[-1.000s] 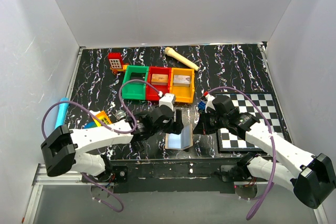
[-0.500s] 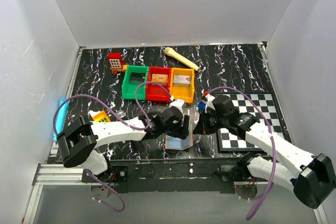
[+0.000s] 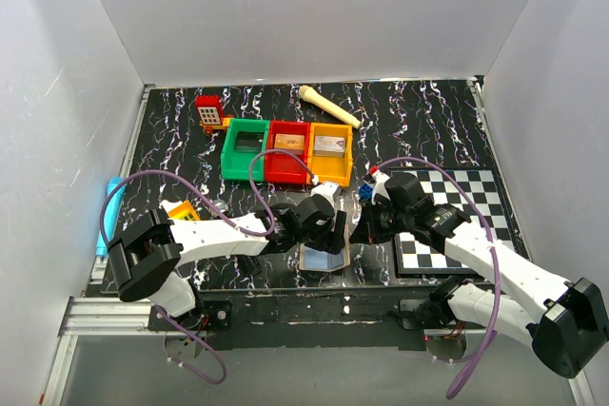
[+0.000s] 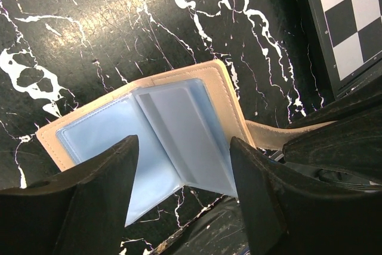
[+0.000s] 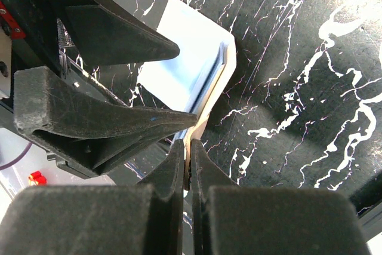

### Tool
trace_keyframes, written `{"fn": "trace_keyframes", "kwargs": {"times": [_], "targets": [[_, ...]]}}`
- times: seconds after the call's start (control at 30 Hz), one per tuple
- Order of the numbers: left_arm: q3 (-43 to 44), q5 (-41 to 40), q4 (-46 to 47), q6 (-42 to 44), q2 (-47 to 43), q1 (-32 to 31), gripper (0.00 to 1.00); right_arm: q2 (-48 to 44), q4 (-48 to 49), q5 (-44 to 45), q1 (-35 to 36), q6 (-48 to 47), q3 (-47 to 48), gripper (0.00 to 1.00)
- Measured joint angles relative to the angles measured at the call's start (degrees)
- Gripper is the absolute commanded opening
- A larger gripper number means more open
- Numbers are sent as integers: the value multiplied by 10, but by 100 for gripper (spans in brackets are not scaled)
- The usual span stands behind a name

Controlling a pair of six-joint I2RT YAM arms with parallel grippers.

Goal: Take the credit cards out of the card holder
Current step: Remove the credit card from the card holder.

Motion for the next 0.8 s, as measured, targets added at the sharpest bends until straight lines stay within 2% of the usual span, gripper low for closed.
{"fn": "trace_keyframes", "kwargs": {"times": [0.17, 0.43, 0.8], "targets": [[1, 1, 0, 0, 2, -1, 57, 0, 0, 0, 0, 0, 0, 1], [1, -8, -2, -1, 0, -1, 59, 0, 0, 0, 0, 0, 0, 1], [1, -43, -35, -11, -20, -1, 73, -4, -1, 0, 0, 0, 0, 1]]}}
